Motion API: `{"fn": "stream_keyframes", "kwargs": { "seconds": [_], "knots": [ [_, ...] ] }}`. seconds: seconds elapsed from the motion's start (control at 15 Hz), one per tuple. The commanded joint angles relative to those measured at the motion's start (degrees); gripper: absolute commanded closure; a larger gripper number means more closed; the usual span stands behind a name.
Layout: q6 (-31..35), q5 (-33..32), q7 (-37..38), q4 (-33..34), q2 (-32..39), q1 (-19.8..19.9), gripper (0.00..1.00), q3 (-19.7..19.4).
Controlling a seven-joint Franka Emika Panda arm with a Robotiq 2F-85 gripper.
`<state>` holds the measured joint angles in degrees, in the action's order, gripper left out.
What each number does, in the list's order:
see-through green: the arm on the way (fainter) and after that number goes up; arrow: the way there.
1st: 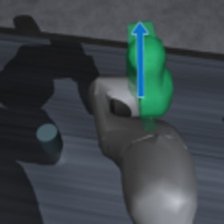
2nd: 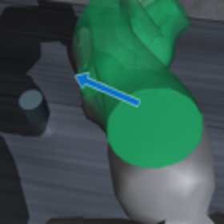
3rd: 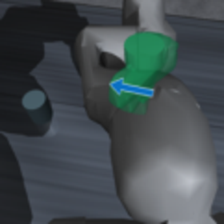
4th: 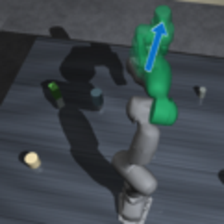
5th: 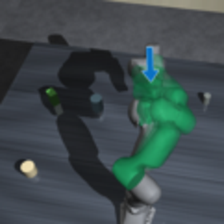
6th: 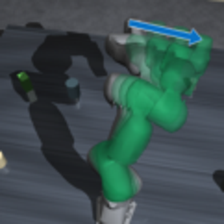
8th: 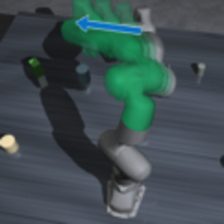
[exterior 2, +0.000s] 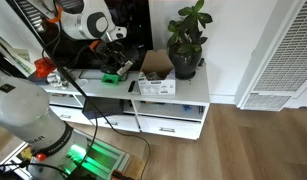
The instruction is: Remove the sachet from the box
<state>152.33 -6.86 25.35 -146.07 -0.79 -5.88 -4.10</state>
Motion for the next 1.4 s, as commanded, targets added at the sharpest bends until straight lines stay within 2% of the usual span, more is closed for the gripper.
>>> {"fn": "stream_keyframes", "kwargs": {
  "seconds": [0.0, 0.4, 0.67, 0.87, 1.33],
  "knots": [
    [1.1, 6.2, -8.7, 1.3, 5.0, 1.5, 1.00, 2.8],
    [3.6, 16.3, -26.8, 4.3, 15.3, 4.1, 1.00, 7.2],
    [3.7, 19.0, -35.8, 8.4, 21.3, 7.3, 1.00, 11.2],
    [3.6, 18.9, -38.2, 11.7, 25.2, 8.8, 1.00, 13.4],
    [5.2, 18.4, -35.5, 19.6, 34.0, 8.9, 1.00, 15.2]
  ]
}}
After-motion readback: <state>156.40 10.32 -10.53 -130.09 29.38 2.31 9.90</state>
